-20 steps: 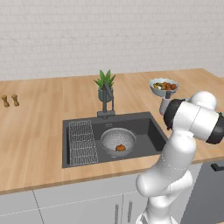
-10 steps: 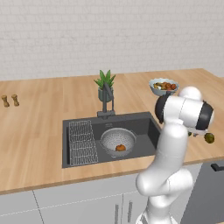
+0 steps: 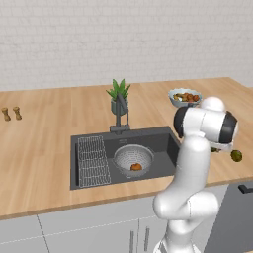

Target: Put the colander in the sink, put the kiwi, mango, peach in the colander, and turn on the sink faucet and pour water over the colander.

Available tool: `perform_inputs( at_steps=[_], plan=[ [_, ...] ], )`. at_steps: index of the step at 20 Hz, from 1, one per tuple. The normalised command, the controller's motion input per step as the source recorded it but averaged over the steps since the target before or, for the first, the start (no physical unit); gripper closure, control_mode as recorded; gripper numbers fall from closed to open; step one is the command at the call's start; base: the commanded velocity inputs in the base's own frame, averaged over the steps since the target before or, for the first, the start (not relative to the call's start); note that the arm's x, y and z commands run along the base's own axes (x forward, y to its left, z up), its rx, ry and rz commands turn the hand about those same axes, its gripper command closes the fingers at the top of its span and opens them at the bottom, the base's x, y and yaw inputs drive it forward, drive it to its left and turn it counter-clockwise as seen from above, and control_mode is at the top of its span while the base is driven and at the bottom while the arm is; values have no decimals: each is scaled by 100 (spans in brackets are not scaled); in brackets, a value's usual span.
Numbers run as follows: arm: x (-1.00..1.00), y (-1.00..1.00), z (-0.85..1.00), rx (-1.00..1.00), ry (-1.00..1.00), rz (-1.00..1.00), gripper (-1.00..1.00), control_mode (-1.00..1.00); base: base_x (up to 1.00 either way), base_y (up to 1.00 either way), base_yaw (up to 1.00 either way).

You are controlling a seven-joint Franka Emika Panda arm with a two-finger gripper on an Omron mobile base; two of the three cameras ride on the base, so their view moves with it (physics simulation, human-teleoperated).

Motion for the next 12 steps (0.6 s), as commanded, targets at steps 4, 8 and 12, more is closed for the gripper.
perform_inputs(
  at_steps=[4, 8, 12],
  plan=[
    [-45, 0, 39, 0, -20, 0, 100, -100, 0, 0, 0],
    [-77, 23, 92, -2, -35, 0, 100, -100, 0, 0, 0],
    [-99, 57, 99, -9, -35, 0, 100, -100, 0, 0, 0]
  ],
)
